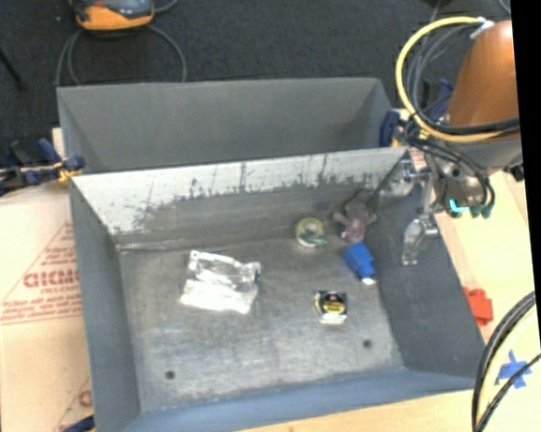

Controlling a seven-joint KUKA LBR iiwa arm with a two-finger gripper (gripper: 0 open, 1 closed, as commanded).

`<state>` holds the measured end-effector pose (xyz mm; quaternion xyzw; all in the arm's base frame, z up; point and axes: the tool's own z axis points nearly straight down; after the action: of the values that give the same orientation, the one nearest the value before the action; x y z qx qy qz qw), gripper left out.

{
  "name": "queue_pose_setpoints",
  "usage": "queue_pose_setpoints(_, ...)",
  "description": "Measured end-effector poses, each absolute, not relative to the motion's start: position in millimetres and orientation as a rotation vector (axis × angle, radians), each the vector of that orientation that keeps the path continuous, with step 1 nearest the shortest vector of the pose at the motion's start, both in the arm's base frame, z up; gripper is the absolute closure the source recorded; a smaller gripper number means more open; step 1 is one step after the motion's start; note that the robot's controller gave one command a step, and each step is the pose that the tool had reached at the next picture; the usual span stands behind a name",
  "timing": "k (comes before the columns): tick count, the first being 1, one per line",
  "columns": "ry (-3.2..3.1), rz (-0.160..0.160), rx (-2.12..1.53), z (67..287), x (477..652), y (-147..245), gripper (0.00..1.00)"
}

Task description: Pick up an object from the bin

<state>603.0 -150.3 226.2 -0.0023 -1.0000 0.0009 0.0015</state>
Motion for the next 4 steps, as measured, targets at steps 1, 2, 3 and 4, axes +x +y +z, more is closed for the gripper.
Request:
queue_pose_setpoints(1,-3.150,0.006,-0.029,83.5,640.0,-123.9,0.00)
queue_pose_setpoints(2,-3.136,-0.011,-0.198,98.8,640.0,-154.5,0.00)
queue_pose_setpoints(3,-3.136,-0.015,-0.269,73.1,640.6,-154.0,0.00)
queue_pose_setpoints(4,-3.145,-0.006,-0.268,76.4,642.7,-156.4,1.00)
